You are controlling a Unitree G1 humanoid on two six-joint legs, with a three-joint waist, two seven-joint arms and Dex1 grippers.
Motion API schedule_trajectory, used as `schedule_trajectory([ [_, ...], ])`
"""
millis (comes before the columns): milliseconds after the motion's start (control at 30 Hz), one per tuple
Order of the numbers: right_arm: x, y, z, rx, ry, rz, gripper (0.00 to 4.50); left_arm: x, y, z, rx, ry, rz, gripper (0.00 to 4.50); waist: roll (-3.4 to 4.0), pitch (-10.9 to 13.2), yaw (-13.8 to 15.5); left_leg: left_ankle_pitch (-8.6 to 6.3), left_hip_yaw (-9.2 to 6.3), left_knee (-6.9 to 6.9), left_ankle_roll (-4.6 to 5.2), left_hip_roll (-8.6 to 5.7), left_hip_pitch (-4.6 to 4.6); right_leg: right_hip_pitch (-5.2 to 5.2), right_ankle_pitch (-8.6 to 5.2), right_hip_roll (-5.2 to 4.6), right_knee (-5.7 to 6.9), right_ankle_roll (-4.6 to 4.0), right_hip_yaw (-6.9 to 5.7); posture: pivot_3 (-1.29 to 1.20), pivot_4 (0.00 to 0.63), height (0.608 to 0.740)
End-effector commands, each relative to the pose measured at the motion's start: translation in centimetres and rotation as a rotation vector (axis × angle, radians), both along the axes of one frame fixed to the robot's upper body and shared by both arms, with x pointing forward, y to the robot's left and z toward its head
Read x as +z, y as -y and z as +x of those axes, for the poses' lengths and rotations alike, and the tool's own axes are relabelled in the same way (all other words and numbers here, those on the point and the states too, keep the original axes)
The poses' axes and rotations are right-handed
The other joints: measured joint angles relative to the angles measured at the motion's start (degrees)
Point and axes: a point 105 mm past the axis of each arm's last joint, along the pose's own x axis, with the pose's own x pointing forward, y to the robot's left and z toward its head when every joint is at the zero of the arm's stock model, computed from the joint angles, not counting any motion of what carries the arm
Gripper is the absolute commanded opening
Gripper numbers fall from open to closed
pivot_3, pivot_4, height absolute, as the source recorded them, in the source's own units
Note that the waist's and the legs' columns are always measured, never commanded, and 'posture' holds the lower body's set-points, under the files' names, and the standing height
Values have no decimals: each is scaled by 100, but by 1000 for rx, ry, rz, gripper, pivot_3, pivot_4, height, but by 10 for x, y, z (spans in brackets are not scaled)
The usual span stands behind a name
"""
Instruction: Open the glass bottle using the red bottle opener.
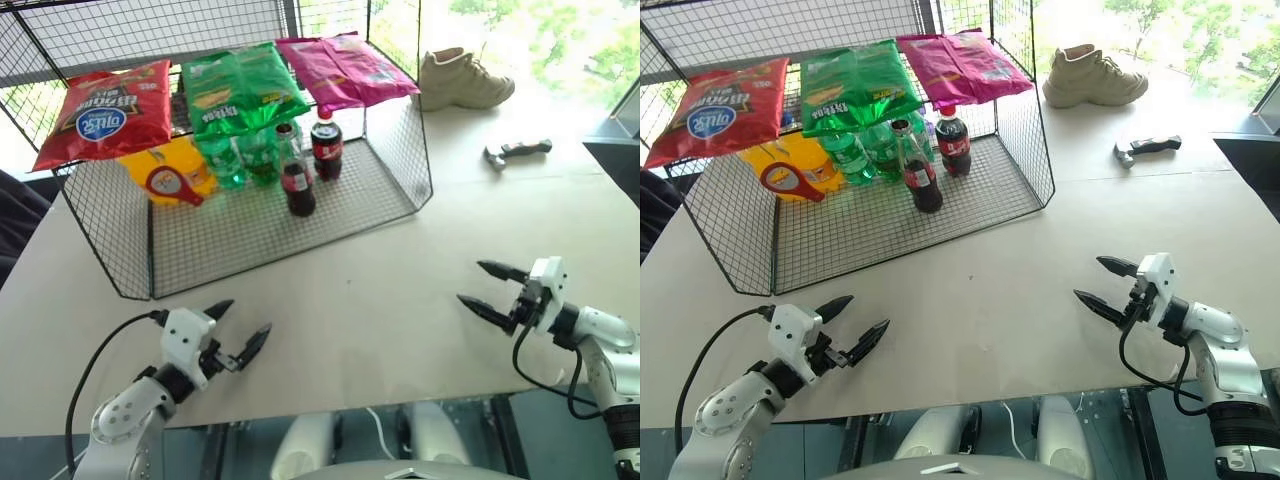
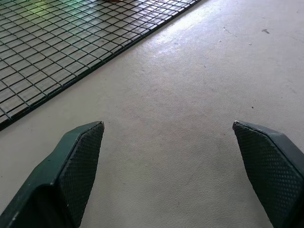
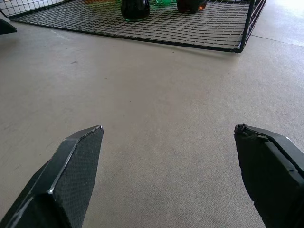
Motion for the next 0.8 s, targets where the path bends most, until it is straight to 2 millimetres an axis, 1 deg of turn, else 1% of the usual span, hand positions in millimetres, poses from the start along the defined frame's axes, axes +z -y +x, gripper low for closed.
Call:
schedule_trajectory([
  [33,9,0,2,14,36,-9,4427,12,-1,0,2,57,9,4500,0,0,0,0,0,0,0,0,0,0,0,0,0,0,0,0,150,740],
  [600,15,-5,11,27,64,-9,4427,12,0,5,36,83,-12,4500,-1,0,0,0,0,0,0,-1,0,0,1,0,0,2,0,0,150,740],
  [800,16,-10,10,45,69,-6,4427,17,-1,7,44,104,-25,4500,-1,0,0,0,0,0,0,-1,0,0,2,0,0,3,0,0,150,740],
])
